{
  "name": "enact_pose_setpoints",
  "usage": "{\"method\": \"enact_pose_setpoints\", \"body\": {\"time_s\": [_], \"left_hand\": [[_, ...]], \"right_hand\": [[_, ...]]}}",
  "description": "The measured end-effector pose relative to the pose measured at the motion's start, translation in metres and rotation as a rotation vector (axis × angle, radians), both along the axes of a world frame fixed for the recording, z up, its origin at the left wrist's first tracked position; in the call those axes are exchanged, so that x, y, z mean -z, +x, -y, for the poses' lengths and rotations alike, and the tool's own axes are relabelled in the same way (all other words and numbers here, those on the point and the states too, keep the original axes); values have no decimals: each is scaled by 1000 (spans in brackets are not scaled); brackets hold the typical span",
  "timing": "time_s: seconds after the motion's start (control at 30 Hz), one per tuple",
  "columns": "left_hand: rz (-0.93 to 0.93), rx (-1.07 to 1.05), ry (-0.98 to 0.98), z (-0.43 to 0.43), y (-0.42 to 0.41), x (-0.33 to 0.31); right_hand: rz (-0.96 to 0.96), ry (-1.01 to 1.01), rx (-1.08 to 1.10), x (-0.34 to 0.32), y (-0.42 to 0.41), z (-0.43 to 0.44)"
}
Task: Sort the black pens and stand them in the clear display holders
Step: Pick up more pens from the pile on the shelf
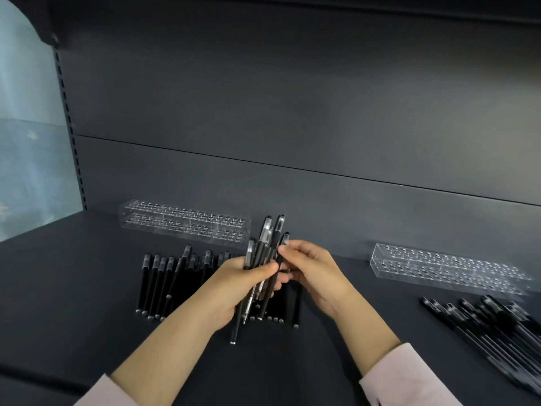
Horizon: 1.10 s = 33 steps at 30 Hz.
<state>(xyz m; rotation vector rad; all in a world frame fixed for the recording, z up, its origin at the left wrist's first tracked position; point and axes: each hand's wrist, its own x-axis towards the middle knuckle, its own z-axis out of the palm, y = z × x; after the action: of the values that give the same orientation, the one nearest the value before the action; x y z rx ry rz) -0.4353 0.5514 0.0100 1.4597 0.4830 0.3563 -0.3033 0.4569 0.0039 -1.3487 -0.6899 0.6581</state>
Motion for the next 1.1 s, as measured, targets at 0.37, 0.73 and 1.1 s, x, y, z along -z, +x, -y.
{"method": "enact_pose_setpoints", "body": {"time_s": [0.37,0.73,1.1], "left_hand": [[86,-209,-132,-13,0,-4],[99,-163,-154,-15,3,1],[139,-222,-221,-17,2,-2]], "right_hand": [[158,-79,353,1,22,2],[560,-407,345,26,18,-21],[914,-487,318,26,10,-23]]}}
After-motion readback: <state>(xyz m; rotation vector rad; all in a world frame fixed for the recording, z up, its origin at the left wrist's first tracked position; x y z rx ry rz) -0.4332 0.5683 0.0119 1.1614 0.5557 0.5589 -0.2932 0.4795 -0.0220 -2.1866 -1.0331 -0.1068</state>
